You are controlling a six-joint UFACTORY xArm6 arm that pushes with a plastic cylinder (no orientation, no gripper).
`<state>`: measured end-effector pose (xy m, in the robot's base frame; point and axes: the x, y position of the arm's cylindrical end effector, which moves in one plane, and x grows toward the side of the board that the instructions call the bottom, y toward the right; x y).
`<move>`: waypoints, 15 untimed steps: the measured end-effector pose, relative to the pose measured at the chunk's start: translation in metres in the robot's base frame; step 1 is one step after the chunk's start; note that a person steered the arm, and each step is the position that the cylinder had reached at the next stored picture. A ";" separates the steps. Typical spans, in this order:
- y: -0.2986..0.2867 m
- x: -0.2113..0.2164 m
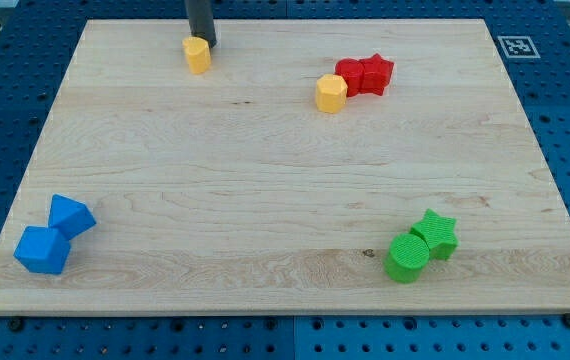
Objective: Place the heart to parallel left of the hexagon
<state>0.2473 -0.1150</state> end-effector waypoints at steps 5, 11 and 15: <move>0.003 0.012; -0.032 0.032; -0.046 0.057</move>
<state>0.3040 -0.1609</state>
